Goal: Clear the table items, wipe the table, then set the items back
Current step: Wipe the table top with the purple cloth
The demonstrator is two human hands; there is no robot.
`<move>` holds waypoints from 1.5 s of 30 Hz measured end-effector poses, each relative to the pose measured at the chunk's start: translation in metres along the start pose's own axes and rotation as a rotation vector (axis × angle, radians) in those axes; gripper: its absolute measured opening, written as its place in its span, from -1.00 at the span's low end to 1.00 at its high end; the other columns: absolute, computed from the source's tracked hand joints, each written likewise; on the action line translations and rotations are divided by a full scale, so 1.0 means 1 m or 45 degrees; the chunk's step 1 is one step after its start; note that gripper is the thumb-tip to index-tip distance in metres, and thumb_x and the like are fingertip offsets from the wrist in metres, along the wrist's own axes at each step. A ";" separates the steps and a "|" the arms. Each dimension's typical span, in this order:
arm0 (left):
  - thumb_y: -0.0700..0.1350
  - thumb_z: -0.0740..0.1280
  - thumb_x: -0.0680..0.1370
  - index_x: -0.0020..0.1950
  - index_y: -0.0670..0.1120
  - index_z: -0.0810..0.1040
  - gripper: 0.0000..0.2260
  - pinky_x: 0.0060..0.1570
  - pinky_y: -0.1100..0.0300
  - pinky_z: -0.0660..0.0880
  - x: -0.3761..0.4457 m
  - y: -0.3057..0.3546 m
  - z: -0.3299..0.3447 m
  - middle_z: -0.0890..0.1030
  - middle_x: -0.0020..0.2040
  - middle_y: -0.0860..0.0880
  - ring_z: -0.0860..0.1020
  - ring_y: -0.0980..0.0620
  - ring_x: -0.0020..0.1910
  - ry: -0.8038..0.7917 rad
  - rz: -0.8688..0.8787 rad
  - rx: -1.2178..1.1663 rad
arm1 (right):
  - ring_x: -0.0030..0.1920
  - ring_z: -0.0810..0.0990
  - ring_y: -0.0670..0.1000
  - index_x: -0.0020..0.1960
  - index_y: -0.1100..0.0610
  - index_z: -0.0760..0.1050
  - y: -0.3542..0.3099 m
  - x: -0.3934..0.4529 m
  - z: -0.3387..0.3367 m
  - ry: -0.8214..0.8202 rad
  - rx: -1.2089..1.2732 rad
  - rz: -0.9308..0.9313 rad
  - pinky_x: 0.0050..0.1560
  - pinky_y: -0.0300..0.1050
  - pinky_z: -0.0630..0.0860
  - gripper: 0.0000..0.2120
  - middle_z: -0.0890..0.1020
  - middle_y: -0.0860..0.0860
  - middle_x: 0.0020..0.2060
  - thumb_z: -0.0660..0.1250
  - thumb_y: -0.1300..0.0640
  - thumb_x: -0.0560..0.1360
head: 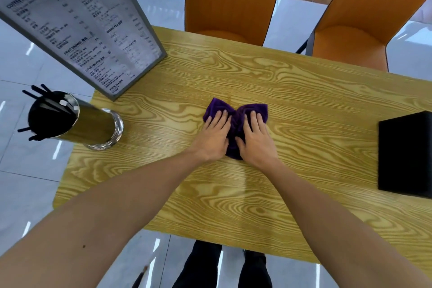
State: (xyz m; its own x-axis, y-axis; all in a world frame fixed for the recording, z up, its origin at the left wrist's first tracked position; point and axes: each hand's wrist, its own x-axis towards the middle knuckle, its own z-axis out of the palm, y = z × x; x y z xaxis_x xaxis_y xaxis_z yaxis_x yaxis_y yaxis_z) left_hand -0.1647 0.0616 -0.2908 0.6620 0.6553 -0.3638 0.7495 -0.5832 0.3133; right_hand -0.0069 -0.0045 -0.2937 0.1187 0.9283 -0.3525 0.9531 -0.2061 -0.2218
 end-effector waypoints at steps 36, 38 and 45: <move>0.08 -0.11 0.64 0.58 -0.29 0.15 -0.38 0.53 -0.18 0.13 -0.118 0.025 0.061 0.17 0.58 -0.29 0.08 -0.23 0.59 0.106 -0.455 -0.003 | 0.63 -0.11 0.20 0.64 0.21 -0.05 -0.036 -0.061 0.020 -0.158 -0.272 -0.422 0.61 0.18 -0.04 -0.38 -0.03 0.22 0.63 -0.01 -0.05 0.69; 0.08 -0.12 0.64 0.59 -0.28 0.12 -0.38 0.54 -0.18 0.11 -0.090 0.008 0.044 0.15 0.59 -0.29 0.06 -0.23 0.60 0.102 -0.458 -0.013 | 0.63 -0.07 0.22 0.64 0.21 -0.02 -0.040 -0.028 0.006 -0.135 -0.284 -0.399 0.61 0.18 -0.05 -0.37 -0.01 0.23 0.62 0.05 -0.05 0.69; 0.08 0.09 0.68 0.63 -0.17 -0.13 -0.34 0.56 -0.14 -0.12 0.006 -0.040 -0.022 -0.13 0.63 -0.22 -0.17 -0.19 0.61 0.010 -0.373 -0.082 | 0.63 -0.13 0.24 0.65 0.22 -0.11 -0.039 0.070 -0.033 -0.105 -0.395 -0.336 0.61 0.14 -0.10 -0.37 -0.08 0.26 0.63 -0.01 -0.06 0.72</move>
State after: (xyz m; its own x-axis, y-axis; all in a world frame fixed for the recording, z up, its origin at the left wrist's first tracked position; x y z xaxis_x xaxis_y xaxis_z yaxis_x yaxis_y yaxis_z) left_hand -0.1911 0.0995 -0.2865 0.4176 0.7948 -0.4404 0.9072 -0.3375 0.2512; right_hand -0.0267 0.0790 -0.2796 -0.1517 0.9062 -0.3947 0.9880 0.1505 -0.0343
